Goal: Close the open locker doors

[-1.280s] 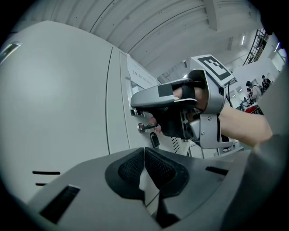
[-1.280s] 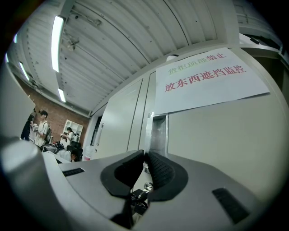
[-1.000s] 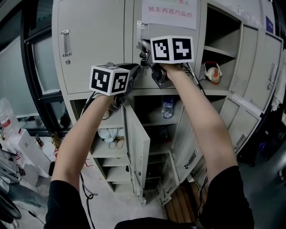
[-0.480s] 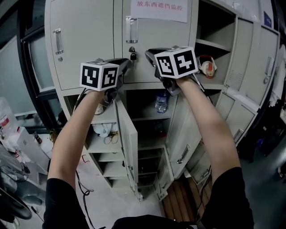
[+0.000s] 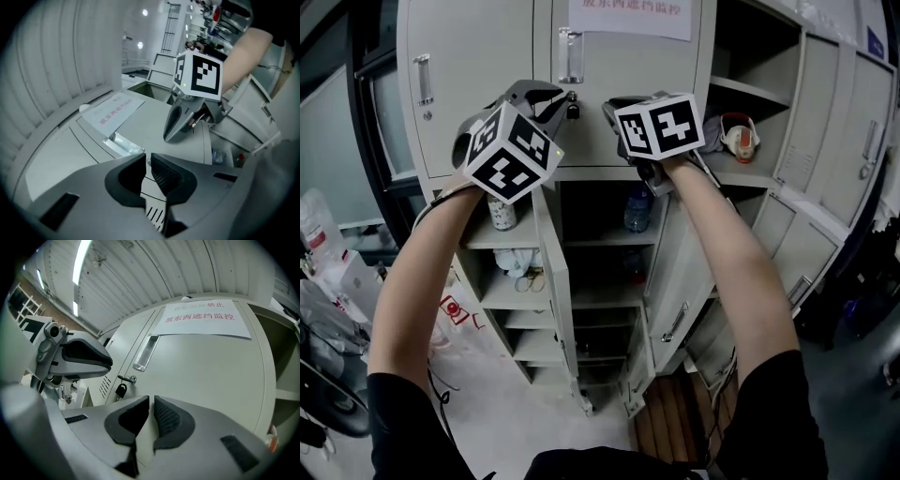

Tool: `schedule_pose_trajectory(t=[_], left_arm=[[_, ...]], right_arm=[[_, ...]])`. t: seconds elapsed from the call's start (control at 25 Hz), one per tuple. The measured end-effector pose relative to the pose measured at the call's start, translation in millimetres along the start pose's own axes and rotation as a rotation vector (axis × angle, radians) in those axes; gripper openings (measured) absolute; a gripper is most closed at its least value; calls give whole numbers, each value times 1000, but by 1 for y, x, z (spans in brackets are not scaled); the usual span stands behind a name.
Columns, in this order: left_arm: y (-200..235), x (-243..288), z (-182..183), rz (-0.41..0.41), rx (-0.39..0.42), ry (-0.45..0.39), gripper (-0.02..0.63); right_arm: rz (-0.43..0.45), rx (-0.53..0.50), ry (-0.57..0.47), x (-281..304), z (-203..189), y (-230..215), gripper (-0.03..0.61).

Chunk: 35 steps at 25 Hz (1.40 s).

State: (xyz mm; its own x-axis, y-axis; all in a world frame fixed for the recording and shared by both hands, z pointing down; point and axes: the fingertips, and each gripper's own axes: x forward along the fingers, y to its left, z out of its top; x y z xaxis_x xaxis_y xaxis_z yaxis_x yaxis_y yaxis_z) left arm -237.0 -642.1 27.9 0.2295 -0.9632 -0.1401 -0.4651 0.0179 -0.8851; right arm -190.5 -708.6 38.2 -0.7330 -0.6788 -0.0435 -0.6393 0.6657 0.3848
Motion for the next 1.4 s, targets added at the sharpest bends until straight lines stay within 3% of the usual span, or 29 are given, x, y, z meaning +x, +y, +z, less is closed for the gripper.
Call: schedule_pose_trajectory(t=[0.12,0.28,0.76,0.84,1.12,1.4], left_arm=[[-9,5,3,-40,104,63,28],[-18,13,1,-73,156,115,104],[-16,33,-5,-98,212,219,97],[-16,35,-7,-92,235,234,67],[-12,36,-8,-82,155,240,49],[-7,36,-9,-53,-137,195,48]], right_arm=[[4,-2,6,-1,0,-1,55],[12,-17,14,-2,0,0,55],[40,-35,7,-3,-1,0,55],[44,-32,5,-3,-1,-1,54],[37,-41,7,-3,0,0,52],[24,-46,22,-1,0,-1,52]])
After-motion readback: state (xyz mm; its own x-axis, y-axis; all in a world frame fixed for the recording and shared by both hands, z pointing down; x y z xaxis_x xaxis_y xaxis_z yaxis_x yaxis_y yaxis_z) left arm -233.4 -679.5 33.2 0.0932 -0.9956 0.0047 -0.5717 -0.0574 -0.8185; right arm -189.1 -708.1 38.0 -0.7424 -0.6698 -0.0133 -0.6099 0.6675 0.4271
